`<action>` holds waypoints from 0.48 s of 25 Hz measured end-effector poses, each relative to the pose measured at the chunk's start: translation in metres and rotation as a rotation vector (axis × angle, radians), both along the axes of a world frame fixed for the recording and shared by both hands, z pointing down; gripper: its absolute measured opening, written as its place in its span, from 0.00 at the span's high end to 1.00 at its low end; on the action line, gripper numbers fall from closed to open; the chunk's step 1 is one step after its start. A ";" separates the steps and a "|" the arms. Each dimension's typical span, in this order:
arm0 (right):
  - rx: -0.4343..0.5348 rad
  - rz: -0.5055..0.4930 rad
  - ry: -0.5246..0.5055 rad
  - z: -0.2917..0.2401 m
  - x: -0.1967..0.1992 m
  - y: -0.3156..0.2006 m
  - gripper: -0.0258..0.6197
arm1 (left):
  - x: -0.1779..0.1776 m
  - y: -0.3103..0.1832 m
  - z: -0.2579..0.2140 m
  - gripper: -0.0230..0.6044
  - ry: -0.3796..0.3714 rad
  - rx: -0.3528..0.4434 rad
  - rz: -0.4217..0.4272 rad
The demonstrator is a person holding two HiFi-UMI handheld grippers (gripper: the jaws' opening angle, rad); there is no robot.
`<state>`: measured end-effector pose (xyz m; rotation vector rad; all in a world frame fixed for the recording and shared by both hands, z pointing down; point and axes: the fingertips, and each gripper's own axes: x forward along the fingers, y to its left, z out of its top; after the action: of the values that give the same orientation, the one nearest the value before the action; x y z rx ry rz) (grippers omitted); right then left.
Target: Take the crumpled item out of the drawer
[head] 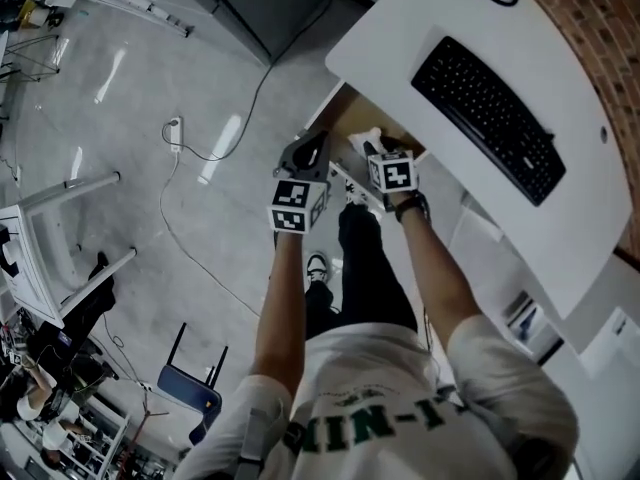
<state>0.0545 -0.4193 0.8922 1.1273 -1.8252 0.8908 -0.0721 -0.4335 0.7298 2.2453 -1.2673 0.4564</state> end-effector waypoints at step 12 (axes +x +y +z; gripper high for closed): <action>-0.107 0.029 0.102 0.083 0.018 -0.014 0.72 | -0.007 -0.005 0.048 0.97 -0.011 -0.048 -0.024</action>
<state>0.0727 -0.4338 0.9751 1.1139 -1.6630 0.9202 -0.0791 -0.4388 0.7782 2.1878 -1.2743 0.4856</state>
